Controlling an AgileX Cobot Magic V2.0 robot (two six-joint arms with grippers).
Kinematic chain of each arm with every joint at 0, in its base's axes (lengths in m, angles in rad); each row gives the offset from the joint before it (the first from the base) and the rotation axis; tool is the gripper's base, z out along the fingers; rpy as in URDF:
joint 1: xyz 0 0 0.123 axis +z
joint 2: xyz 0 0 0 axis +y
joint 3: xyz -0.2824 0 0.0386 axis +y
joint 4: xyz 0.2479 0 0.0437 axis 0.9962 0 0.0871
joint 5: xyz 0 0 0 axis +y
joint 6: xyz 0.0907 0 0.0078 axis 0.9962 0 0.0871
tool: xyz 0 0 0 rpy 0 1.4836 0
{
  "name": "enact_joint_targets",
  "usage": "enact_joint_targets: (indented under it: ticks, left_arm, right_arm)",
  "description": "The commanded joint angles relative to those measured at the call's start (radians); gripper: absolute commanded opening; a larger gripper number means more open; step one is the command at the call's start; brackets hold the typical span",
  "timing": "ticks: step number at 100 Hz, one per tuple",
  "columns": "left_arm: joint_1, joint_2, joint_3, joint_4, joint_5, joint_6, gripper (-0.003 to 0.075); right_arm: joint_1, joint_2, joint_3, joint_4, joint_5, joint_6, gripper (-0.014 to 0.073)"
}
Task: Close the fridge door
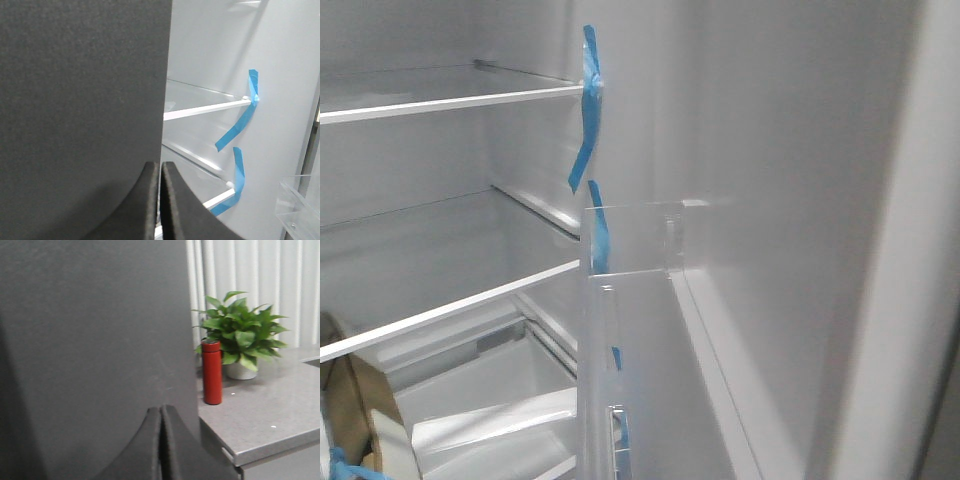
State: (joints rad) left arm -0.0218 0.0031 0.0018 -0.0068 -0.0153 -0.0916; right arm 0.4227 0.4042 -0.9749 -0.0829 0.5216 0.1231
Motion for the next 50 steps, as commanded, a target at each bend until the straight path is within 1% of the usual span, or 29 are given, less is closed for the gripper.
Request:
enact_joint_targets:
  ticks: [1, 27, 50]
  left_arm:
    - [-0.002, 0.019, 0.028, -0.002, -0.077, -0.003, -0.0021]
    - [-0.002, 0.019, 0.028, -0.002, -0.077, -0.003, -0.0021]
    - [-0.002, 0.019, 0.028, -0.002, -0.077, -0.003, -0.0021]
  right_arm:
    - [0.035, 0.021, -0.03, 0.005, -0.072, 0.001, -0.0076]
    - [0.126, 0.033, -0.03, 0.053, -0.072, 0.001, -0.0076]
    - [0.169, 0.094, -0.032, 0.055, -0.094, 0.001, -0.0076]
